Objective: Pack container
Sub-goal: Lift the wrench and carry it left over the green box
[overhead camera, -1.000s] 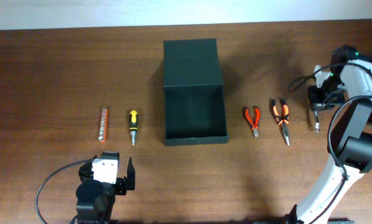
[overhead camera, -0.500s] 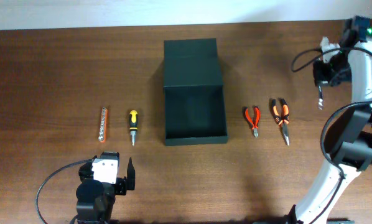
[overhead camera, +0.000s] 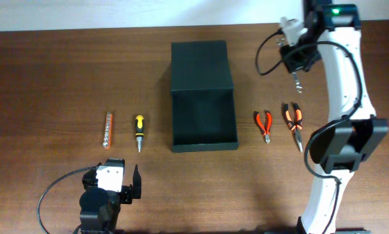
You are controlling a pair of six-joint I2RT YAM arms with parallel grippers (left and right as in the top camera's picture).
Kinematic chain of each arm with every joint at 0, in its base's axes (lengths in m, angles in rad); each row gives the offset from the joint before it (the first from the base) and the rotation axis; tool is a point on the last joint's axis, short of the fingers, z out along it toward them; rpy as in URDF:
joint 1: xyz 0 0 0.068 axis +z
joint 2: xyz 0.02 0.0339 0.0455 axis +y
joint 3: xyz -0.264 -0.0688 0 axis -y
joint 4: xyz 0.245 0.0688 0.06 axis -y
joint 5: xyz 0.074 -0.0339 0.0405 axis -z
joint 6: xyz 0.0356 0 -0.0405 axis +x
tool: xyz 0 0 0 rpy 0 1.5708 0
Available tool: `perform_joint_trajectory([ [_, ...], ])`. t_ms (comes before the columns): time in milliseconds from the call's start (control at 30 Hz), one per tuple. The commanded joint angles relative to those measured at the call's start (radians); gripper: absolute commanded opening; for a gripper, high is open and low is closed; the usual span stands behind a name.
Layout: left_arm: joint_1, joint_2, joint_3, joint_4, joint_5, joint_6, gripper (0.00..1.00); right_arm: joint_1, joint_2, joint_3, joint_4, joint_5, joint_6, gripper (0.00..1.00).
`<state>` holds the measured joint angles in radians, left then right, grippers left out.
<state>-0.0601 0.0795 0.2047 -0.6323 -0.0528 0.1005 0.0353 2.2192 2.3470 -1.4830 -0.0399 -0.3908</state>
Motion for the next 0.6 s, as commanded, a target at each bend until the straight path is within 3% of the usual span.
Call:
perform_joint_trajectory([
  [0, -0.003, 0.000, 0.019, 0.003, 0.004, -0.008, 0.99, 0.077, -0.001, 0.028, -0.027, -0.013, -0.056, 0.04],
  [567, -0.003, 0.000, 0.019, 0.003, 0.004, -0.008, 0.99, 0.416, -0.003, 0.028, -0.126, -0.074, -0.111, 0.04],
])
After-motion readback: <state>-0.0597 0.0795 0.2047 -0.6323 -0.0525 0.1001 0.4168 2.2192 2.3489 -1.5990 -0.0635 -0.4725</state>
